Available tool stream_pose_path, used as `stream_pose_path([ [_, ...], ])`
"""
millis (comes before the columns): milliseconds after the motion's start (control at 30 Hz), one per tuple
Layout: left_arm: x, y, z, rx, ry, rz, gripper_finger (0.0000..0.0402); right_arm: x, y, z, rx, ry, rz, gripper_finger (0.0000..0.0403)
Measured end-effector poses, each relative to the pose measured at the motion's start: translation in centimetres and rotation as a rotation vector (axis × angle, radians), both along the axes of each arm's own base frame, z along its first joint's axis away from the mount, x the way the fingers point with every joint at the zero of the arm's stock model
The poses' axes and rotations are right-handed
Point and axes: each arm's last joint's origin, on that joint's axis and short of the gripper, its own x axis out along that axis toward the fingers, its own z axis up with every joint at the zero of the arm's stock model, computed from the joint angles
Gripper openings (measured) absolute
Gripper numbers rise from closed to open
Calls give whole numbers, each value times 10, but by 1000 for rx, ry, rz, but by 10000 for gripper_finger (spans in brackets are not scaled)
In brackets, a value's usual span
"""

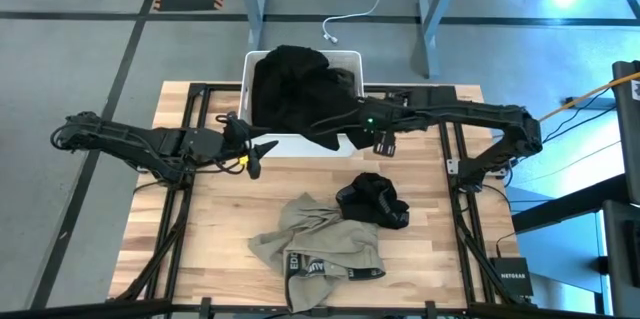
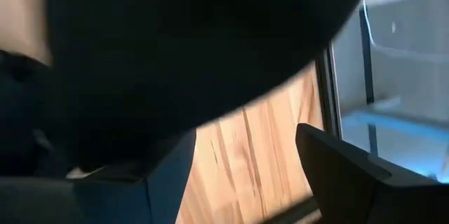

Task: Sort clothes
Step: Put the black shirt into the white bin, then put the black underwear into the white bin

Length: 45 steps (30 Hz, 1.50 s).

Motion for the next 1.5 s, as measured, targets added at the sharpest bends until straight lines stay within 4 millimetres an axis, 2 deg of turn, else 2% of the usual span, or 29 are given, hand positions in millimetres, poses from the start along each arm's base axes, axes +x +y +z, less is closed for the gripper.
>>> stream_pose_path([
  [200,0,1,0,10,4,1,188,19,2,51,-35,-343,61,263],
  [267,0,1,0,11,4,2,188,28,-2,59,-56,-460,90,263],
  [333,0,1,0,8,2,3,188,39,-10,58,-81,-529,105,263],
  [533,0,1,0,6,2,2,188,75,-52,22,-73,-575,44,263],
  [733,0,1,0,6,2,1,188,104,-83,-30,16,-505,20,263],
  [933,0,1,-1,10,12,1,188,118,-95,-81,108,-345,-20,263],
  [1067,0,1,-1,10,11,1,188,119,-95,-89,119,-320,-25,263],
  [1133,0,1,-1,10,12,1,188,116,-93,-81,121,-315,-25,263],
  [1200,0,1,-1,10,13,1,188,110,-88,-61,114,-329,-17,263],
  [1367,0,1,-2,10,23,1,188,90,-59,20,11,-457,42,263],
  [1500,-1,1,-2,10,28,2,188,66,-28,72,-46,-522,88,263],
])
